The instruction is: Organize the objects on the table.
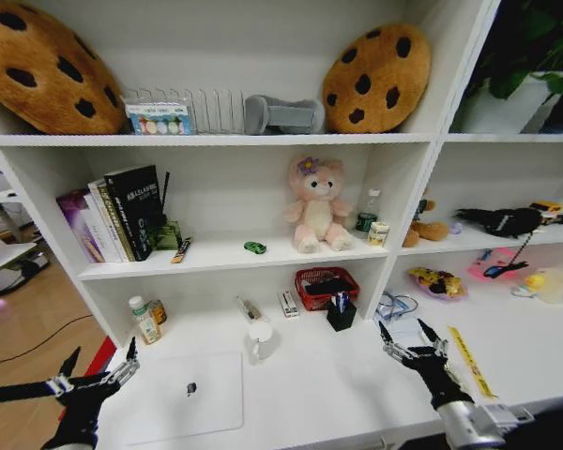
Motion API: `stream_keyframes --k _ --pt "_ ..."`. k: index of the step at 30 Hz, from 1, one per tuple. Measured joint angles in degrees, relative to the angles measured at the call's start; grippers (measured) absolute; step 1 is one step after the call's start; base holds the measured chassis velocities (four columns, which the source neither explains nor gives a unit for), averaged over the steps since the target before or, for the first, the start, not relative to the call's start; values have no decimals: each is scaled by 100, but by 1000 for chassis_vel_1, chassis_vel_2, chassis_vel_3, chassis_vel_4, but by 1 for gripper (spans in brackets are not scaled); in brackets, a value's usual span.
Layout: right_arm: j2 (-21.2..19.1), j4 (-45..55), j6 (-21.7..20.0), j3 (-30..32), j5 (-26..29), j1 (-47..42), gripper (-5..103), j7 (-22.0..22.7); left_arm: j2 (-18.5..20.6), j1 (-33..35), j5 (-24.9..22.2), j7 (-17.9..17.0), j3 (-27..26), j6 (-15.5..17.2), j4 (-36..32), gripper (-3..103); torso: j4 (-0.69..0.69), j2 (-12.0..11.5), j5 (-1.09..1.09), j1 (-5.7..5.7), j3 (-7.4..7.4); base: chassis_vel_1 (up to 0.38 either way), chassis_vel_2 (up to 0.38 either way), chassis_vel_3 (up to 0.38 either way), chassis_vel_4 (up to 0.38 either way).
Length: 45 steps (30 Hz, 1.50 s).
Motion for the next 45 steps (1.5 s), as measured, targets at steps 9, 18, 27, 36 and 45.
stream_keyframes --k 9,18,27,36,45 --pt "1 0 0 -1 0 0 100 0 1 0 0 0 -2 0 0 100 0 1 -2 1 0 104 100 -110 -96" --pt "0 0 0 -1 0 0 100 0 0 0 0 0 0 0 0 100 1 0 1 1 1 -26 -22 20 28" --pt "0 0 0 -1 0 1 100 0 0 0 0 0 0 0 0 100 0 -1 0 2 1 57 -40 -62 40" --pt "0 0 0 -1 0 0 100 0 0 0 0 0 0 0 0 100 0 0 -2 1 0 175 -192 -182 187" --pt "0 0 0 0 0 -1 100 0 0 0 0 1 0 1 0 100 0 0 1 0 0 281 -267 -289 271"
